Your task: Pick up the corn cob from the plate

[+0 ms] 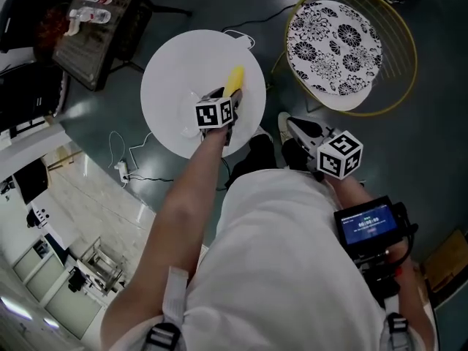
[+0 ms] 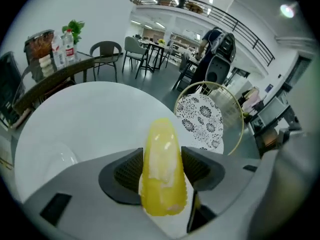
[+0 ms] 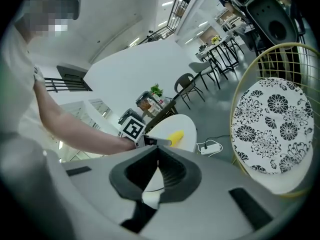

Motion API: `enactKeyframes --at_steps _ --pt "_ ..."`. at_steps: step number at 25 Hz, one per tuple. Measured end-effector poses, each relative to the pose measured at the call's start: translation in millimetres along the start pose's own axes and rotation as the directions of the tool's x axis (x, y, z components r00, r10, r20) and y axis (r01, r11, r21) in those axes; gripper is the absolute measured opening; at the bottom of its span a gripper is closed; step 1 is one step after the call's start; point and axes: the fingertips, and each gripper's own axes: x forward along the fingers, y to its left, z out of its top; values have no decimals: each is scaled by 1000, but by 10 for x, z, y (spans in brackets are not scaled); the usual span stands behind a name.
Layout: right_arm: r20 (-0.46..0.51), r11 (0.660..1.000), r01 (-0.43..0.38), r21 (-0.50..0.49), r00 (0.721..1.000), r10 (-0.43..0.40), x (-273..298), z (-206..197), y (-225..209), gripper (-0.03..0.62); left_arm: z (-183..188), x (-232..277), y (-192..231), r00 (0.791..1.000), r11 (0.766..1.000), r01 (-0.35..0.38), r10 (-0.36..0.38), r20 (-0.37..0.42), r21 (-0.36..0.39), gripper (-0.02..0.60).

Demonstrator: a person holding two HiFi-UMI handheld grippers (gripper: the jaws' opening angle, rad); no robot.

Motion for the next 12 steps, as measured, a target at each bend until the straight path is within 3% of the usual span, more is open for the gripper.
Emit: enactKeyframes --at_steps 4,8,12 --pt "-11 1000 -10 -9 1000 10 -20 -41 -25 8 -91 74 21 996 992 -59 66 -62 115 249" --pt "-11 1000 -17 -10 1000 17 -44 -43 -57 8 -140 140 19 986 963 -97 127 -108 251 249" --pt "-12 1000 -18 -12 1000 18 -37 -29 -18 8 -146 133 38 985 954 -95 132 -112 283 249"
